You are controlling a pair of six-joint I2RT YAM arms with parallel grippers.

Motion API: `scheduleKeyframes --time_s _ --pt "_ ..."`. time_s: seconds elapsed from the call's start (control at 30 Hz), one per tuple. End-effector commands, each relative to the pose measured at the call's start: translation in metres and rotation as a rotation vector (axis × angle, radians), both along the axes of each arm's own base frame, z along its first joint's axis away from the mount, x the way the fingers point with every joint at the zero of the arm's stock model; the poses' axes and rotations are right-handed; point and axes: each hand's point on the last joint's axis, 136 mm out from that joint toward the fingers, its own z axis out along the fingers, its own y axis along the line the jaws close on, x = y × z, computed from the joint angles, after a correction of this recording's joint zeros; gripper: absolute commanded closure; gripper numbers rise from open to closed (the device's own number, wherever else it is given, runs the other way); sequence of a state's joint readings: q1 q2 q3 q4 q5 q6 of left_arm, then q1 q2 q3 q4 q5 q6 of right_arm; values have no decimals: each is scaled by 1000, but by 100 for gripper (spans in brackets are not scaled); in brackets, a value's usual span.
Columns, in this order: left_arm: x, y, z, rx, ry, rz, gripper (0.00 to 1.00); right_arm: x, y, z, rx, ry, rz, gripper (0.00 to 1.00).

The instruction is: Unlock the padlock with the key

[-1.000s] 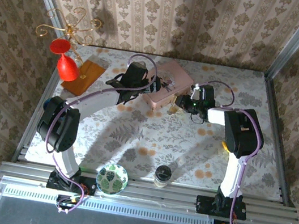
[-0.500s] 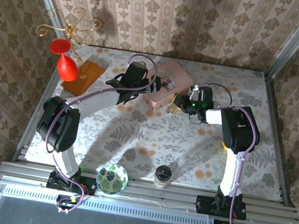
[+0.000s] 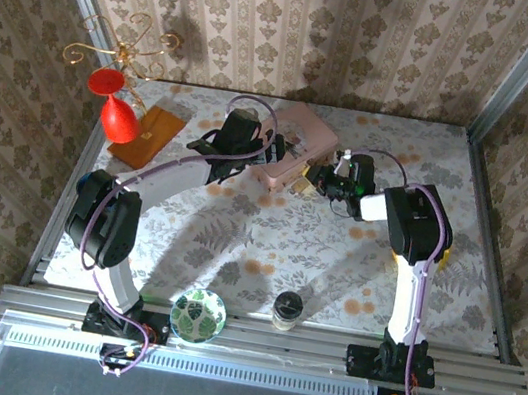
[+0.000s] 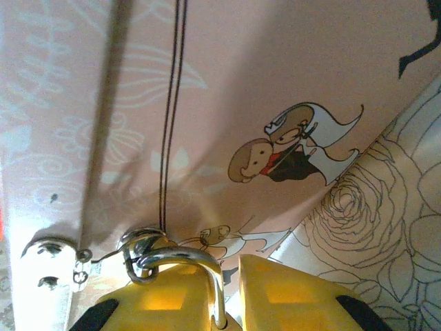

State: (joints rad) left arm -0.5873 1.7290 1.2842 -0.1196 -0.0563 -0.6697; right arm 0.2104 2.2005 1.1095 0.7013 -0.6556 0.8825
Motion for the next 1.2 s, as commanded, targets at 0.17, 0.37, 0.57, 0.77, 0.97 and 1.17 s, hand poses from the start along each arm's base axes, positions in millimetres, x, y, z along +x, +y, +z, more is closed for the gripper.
scheduleKeyframes --time_s 0.17,0.37,0.57,0.77,0.97,1.17 --pt "4 -6 -4 15 9 -12 0 5 4 -5 35 -7 -26 92" --pt "5 -4 -4 60 -1 -12 0 6 1 -2 46 -6 -57 99" --pt "21 -3 -9 306 -36 -71 0 5 -4 2 53 7 -95 100" --pt "39 6 -36 694 27 -90 0 4 -10 6 33 33 -129 100" --pt "51 9 -58 843 76 -96 0 2 -14 4 23 55 -157 100" --pt "45 12 -70 868 103 -122 0 5 -20 6 35 60 -199 100"
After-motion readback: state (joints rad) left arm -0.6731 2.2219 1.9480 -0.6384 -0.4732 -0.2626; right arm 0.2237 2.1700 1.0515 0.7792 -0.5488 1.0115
